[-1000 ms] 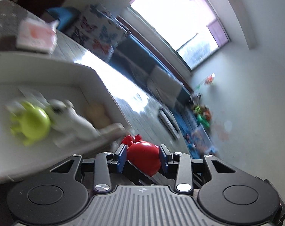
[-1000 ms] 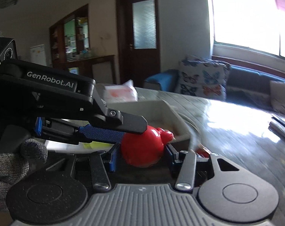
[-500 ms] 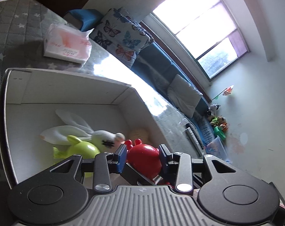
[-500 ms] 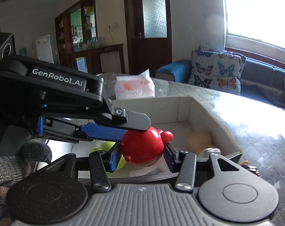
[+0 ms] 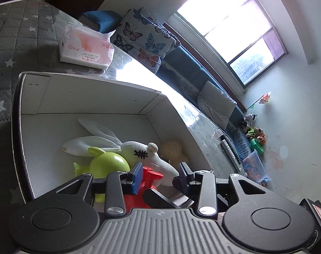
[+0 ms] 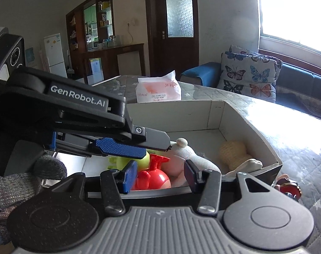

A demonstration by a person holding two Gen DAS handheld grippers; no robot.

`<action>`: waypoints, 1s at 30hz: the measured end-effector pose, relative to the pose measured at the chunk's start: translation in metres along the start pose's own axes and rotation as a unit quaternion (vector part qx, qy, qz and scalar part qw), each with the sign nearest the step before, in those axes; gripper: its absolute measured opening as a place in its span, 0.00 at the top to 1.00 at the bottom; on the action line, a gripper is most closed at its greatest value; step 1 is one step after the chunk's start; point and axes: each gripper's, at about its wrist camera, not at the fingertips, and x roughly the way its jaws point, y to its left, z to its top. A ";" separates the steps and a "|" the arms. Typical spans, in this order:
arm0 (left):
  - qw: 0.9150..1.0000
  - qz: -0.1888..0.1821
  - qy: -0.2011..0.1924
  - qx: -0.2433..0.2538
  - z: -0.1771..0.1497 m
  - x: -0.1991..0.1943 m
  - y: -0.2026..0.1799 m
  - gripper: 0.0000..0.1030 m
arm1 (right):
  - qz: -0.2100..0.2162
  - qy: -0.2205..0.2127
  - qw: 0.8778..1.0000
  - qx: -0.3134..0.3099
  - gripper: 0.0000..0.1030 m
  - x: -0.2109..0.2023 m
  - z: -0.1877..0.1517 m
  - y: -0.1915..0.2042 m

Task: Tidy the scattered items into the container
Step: 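Carry the red bird toy into the box and open the left gripper, then move the left tool down to the black-red figure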

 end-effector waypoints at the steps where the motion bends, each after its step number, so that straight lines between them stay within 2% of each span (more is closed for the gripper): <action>1: 1.000 0.001 0.000 0.000 0.000 -0.001 -0.001 0.61 | 0.000 -0.001 1.000 0.000 0.52 -0.003 -0.001 0.001; 10: 1.000 -0.005 -0.010 0.010 -0.008 -0.016 -0.015 0.61 | 0.003 -0.018 1.000 0.005 0.50 -0.033 -0.002 -0.008; 12: 1.000 -0.008 -0.012 0.013 -0.012 -0.019 -0.020 0.61 | 0.000 -0.021 1.000 0.006 0.45 -0.043 -0.005 -0.011; 14: 1.000 -0.010 -0.012 0.018 -0.017 -0.023 -0.026 0.61 | -0.005 -0.021 1.000 0.006 0.45 -0.051 -0.009 -0.015; 22: 0.999 -0.036 0.004 0.037 -0.042 -0.022 -0.057 0.61 | -0.049 -0.011 0.999 0.020 0.42 -0.081 -0.026 -0.049; 30: 0.997 -0.052 0.041 0.051 -0.053 0.015 -0.081 0.61 | -0.098 0.008 0.993 0.066 0.38 -0.083 -0.042 -0.096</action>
